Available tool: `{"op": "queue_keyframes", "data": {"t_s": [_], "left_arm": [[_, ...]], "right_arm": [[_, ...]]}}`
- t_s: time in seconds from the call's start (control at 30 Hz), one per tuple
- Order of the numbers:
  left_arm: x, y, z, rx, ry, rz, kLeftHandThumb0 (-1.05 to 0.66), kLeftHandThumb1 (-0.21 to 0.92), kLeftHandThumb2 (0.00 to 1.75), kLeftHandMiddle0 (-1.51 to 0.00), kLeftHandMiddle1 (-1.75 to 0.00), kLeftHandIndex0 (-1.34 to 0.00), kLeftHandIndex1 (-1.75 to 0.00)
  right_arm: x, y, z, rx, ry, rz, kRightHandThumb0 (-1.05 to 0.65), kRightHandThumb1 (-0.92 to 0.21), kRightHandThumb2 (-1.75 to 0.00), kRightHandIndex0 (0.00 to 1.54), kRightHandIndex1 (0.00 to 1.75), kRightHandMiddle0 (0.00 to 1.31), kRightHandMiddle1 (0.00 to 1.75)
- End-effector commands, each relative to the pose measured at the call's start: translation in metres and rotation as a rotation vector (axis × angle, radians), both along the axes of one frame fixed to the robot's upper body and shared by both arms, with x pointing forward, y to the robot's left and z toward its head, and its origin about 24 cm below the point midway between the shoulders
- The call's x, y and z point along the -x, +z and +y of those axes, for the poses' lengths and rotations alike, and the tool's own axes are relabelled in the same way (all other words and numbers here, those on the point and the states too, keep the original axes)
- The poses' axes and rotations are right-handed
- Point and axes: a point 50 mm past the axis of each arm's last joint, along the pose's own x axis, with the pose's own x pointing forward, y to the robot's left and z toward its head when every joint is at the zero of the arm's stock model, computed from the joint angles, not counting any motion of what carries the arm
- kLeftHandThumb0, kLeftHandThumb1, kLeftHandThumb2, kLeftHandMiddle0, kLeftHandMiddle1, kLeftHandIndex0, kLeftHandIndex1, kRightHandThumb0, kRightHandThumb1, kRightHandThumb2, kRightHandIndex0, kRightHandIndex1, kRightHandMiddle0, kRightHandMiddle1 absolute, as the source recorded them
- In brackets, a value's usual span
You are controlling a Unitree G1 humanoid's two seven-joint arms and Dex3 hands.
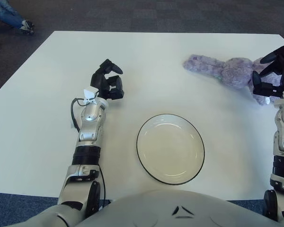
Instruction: Put the doll into the plate.
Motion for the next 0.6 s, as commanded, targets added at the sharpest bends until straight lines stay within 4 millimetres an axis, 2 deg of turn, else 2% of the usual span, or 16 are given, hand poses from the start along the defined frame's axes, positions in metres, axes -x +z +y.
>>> {"op": "queue_keyframes", "data": {"t_s": [0.0, 0.1, 0.13, 0.2, 0.23, 0.27, 0.5, 0.57], "left_arm": [[0.003, -0.002, 0.0, 0.01, -0.003, 0.012, -0.47, 0.34, 1.29, -1.24, -1.75, -0.59, -1.75], [0.004, -0.002, 0.0, 0.013, -0.003, 0.018, -0.47, 0.35, 1.28, -1.23, -1.75, -0.59, -1.75], [0.004, -0.002, 0.0, 0.016, -0.003, 0.025, -0.47, 0.35, 1.28, -1.23, -1.75, -0.59, -1.75], [0.004, -0.003, 0.001, 0.021, -0.004, 0.033, -0.46, 0.37, 1.26, -1.22, -1.75, -0.57, -1.75], [0.005, -0.003, 0.001, 0.022, -0.002, 0.037, -0.46, 0.37, 1.25, -1.22, -1.75, -0.57, -1.75], [0.005, -0.003, 0.001, 0.023, -0.001, 0.039, -0.46, 0.38, 1.24, -1.22, -1.75, -0.56, -1.75], [0.006, -0.005, 0.001, 0.017, 0.01, 0.047, -0.46, 0.39, 1.23, -1.21, -1.75, -0.55, -1.75], [0.006, -0.006, 0.001, 0.019, 0.012, 0.048, -0.46, 0.39, 1.23, -1.21, -1.75, -0.55, -1.75]], "right_arm": [[0.004, 0.004, -0.004, 0.077, -0.049, 0.014, -0.01, -0.59, -0.97, 0.36, 1.68, 0.29, 1.74], [0.006, 0.004, -0.006, 0.114, -0.074, 0.029, -0.27, -0.63, -0.86, 0.12, 1.54, 0.39, 1.68], [0.008, 0.005, -0.008, 0.154, -0.093, 0.041, -0.33, -0.58, -0.88, 0.09, 1.49, 0.32, 1.65], [0.01, 0.005, -0.01, 0.202, -0.117, 0.055, -0.53, -0.44, -0.92, 0.04, 1.25, 0.13, 1.5], [0.013, 0.007, -0.01, 0.237, -0.124, 0.063, -0.56, -0.43, -0.93, 0.03, 1.22, 0.1, 1.47], [0.014, 0.008, -0.01, 0.259, -0.128, 0.067, -0.62, -0.41, -0.92, 0.02, 1.11, 0.07, 1.41], [0.022, 0.015, -0.005, 0.417, -0.14, 0.138, -0.75, -0.41, -0.88, 0.0, 0.68, 0.0, 1.17], [0.023, 0.016, -0.004, 0.441, -0.147, 0.154, -0.76, -0.42, -0.87, 0.0, 0.62, 0.0, 1.13]]}}
